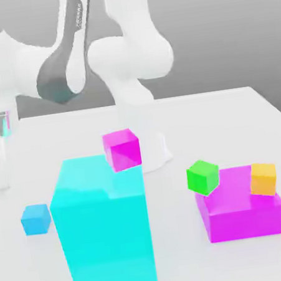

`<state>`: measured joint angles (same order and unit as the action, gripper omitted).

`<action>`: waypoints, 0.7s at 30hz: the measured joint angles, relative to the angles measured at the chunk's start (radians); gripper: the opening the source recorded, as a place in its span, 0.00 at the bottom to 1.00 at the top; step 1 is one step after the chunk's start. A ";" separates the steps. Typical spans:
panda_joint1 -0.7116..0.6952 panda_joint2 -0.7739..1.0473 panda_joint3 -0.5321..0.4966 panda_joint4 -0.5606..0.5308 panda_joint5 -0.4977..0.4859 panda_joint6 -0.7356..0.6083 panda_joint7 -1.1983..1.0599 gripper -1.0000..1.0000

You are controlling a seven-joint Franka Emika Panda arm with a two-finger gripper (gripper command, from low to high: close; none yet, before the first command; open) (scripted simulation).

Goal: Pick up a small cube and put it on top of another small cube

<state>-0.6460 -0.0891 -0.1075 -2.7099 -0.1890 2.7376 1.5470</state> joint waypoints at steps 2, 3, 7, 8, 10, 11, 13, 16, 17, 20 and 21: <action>-0.030 0.039 -0.019 -0.026 0.040 0.030 0.009 0.50; -0.043 0.058 -0.025 -0.040 0.067 0.045 0.009 0.50; -0.083 0.136 -0.021 -0.079 0.200 0.106 -0.023 0.50; -0.085 0.158 -0.014 -0.077 0.222 0.125 -0.034 0.50; -0.100 0.204 0.009 -0.070 0.255 0.163 -0.053 0.50; -0.105 0.229 0.017 -0.065 0.270 0.183 -0.063 0.50; -0.120 0.279 0.037 -0.056 0.293 0.224 -0.080 0.50; -0.141 0.356 0.061 -0.045 0.307 0.286 -0.093 0.50; -0.146 0.375 0.066 -0.042 0.310 0.301 -0.097 0.00; -0.146 0.375 0.067 -0.042 0.309 0.302 -0.096 0.00; -0.146 0.375 0.067 -0.042 0.309 0.303 -0.095 0.00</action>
<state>-0.7917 0.2861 -0.0409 -2.7523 0.1199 3.0402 1.4517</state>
